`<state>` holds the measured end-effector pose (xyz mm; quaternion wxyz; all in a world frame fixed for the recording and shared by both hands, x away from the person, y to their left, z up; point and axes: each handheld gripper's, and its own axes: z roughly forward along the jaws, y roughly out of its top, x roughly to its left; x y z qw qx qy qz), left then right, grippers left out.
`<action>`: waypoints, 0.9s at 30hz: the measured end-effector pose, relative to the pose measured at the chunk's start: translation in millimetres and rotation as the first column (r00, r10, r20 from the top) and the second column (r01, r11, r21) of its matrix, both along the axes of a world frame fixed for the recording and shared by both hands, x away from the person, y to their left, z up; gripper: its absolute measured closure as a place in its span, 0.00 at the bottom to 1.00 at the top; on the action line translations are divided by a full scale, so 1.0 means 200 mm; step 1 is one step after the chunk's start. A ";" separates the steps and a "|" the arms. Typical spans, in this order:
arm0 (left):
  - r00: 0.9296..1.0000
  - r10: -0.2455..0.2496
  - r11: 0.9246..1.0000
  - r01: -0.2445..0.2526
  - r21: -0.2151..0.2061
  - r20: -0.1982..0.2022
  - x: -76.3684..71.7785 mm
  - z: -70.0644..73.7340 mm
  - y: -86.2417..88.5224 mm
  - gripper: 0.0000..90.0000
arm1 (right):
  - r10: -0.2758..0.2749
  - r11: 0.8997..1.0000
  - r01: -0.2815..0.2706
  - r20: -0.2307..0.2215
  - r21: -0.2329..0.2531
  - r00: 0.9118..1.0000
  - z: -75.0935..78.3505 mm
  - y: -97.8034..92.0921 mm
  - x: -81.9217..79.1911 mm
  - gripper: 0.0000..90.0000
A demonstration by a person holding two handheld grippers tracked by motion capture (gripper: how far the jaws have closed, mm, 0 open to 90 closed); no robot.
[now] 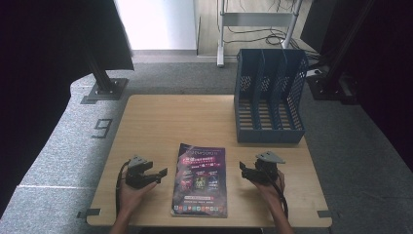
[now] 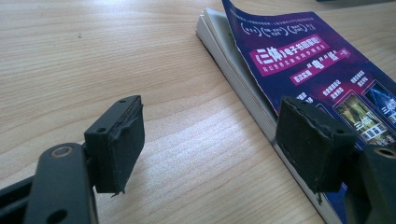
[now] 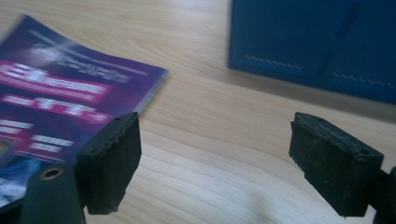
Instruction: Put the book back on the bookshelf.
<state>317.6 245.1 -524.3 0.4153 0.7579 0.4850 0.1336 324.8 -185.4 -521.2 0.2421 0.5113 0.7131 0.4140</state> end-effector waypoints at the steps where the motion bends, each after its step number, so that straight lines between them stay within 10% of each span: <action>1: 1.000 -0.005 1.000 0.005 -0.004 0.002 0.00 0.00 0.00 0.26 | 0.013 1.000 -0.013 0.003 0.008 1.000 0.01 0.01 0.00 0.18; 27: 0.999 -0.036 0.999 0.036 -0.033 0.005 0.00 -0.01 -0.03 0.24 | 0.189 0.981 -0.188 -0.015 0.055 0.982 -0.02 0.33 0.00 0.19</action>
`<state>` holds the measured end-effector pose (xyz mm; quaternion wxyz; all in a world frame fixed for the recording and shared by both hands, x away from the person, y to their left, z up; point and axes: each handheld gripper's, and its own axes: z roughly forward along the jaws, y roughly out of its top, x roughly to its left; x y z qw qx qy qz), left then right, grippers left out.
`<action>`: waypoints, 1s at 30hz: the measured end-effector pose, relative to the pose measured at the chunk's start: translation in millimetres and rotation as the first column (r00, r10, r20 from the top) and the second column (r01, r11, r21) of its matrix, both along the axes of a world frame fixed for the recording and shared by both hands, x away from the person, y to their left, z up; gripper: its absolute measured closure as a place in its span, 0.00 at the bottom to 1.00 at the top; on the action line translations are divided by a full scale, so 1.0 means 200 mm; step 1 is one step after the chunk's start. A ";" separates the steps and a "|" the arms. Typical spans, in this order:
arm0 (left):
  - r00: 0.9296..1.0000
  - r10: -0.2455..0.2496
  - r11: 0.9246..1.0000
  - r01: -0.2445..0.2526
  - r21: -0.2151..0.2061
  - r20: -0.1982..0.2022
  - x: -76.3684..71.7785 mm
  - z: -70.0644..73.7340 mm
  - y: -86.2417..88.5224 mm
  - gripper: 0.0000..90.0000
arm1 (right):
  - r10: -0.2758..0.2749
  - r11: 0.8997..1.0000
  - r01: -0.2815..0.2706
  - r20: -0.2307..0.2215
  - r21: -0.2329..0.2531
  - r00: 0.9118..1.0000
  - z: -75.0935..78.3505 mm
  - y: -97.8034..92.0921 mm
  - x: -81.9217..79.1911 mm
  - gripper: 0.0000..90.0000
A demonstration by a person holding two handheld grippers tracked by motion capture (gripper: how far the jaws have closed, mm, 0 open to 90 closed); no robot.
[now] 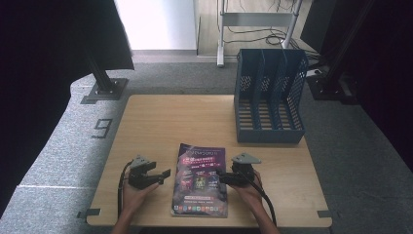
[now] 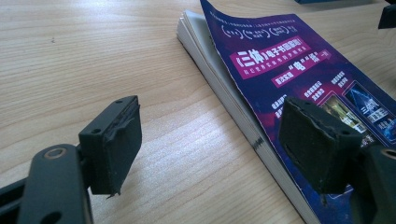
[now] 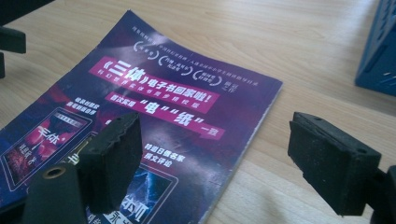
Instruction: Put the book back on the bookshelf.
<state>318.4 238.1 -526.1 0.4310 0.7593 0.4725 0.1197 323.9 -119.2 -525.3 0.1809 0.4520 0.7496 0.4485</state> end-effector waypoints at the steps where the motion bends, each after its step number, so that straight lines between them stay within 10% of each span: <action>1: 1.000 -0.002 1.000 0.002 0.004 -0.001 0.00 0.00 0.00 0.24 | 0.000 1.000 0.000 -0.003 -0.004 1.000 0.00 0.01 0.00 0.19; 30: 1.000 -0.029 0.999 0.028 0.017 0.011 -0.01 0.01 -0.07 0.24 | -0.006 0.998 -0.001 -0.102 -0.067 0.995 -0.14 0.12 0.05 0.19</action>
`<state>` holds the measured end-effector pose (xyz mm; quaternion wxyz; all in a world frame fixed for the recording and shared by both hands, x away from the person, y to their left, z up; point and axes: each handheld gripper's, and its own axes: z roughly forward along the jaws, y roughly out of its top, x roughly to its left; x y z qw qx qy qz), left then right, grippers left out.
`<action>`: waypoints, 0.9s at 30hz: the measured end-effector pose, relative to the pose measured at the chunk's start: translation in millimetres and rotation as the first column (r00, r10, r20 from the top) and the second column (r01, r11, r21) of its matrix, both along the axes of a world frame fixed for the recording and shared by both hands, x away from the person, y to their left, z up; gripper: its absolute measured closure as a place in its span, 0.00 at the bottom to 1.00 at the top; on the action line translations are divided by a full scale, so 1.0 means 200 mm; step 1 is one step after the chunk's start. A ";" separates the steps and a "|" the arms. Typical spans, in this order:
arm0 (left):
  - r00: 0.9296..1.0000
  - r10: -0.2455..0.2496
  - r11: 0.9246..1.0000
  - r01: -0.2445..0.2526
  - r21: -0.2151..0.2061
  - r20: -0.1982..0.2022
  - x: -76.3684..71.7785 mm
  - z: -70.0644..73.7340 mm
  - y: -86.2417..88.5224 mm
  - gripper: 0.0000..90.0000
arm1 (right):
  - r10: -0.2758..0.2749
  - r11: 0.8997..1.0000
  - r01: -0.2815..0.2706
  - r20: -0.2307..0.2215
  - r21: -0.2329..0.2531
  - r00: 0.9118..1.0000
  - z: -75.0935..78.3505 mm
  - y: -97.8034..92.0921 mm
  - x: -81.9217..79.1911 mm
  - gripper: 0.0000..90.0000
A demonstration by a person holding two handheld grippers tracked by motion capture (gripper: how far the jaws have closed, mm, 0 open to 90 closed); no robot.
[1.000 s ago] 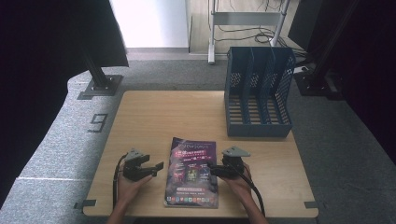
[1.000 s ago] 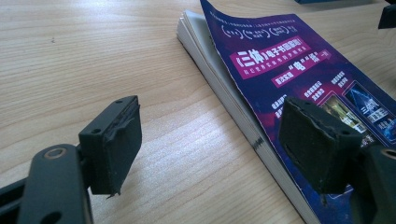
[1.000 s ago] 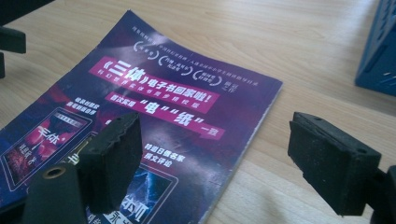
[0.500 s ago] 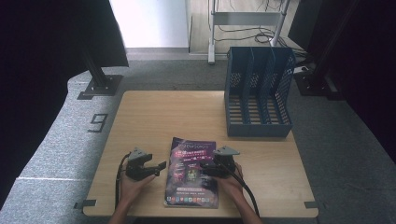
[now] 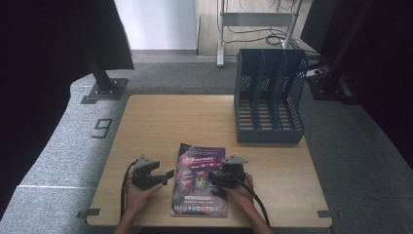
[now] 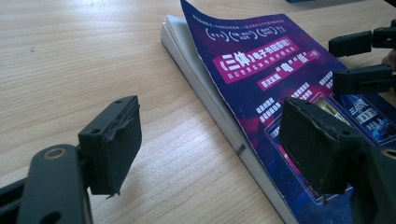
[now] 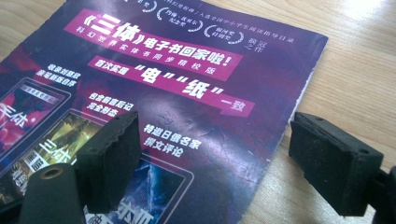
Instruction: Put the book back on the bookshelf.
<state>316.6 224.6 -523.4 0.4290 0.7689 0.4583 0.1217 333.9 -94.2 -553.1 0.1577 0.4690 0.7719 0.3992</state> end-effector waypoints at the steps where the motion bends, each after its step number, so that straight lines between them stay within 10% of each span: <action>1: 1.000 0.000 1.000 0.000 0.000 0.000 0.00 0.00 0.00 0.24 | 0.000 1.000 0.000 0.000 0.000 1.000 0.00 0.00 0.00 0.19; 27: 0.999 -0.041 0.999 0.041 0.009 -0.016 0.01 -0.04 -0.13 0.24 | 0.001 1.000 -0.001 0.006 -0.007 1.000 0.00 0.01 -0.01 0.23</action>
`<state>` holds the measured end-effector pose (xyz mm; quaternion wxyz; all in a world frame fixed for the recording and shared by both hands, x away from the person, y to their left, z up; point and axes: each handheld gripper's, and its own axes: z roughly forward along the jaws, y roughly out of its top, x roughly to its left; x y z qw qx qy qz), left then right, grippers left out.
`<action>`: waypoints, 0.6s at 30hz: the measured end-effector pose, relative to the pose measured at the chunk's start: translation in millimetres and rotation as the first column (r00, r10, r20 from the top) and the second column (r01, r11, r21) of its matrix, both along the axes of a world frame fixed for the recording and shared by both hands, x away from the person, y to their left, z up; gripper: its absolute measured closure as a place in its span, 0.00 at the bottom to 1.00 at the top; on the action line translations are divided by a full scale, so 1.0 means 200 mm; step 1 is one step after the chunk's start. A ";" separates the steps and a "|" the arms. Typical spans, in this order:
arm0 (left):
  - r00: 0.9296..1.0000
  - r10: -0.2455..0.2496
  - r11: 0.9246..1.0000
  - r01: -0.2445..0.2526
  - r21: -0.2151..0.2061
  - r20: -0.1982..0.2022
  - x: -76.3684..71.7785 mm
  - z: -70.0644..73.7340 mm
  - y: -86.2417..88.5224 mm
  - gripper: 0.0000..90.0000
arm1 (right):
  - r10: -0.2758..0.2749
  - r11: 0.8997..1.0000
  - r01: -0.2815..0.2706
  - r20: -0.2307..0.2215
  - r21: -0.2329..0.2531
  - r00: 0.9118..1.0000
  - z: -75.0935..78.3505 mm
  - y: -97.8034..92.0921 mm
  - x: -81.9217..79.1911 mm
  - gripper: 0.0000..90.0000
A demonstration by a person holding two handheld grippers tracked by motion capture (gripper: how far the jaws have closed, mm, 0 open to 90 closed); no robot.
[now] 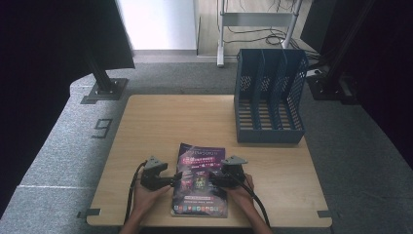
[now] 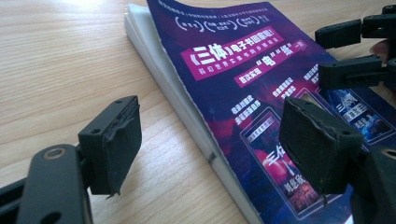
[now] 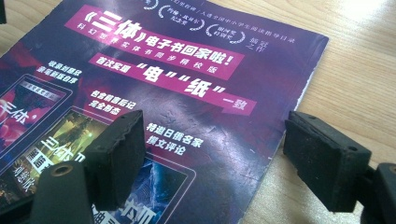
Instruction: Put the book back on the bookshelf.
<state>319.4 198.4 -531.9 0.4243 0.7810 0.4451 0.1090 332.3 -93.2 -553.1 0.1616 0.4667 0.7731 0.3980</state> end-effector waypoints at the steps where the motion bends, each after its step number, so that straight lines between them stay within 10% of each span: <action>1: 1.000 -0.002 1.000 0.002 0.001 -0.001 0.00 0.00 -0.01 0.24 | -0.001 1.000 0.001 0.000 0.000 1.000 0.00 0.00 0.00 0.23; 18: 0.998 -0.043 0.999 0.044 0.028 -0.038 0.02 -0.06 -0.12 0.24 | -0.004 1.000 0.004 0.000 -0.003 1.000 0.00 0.00 0.00 0.23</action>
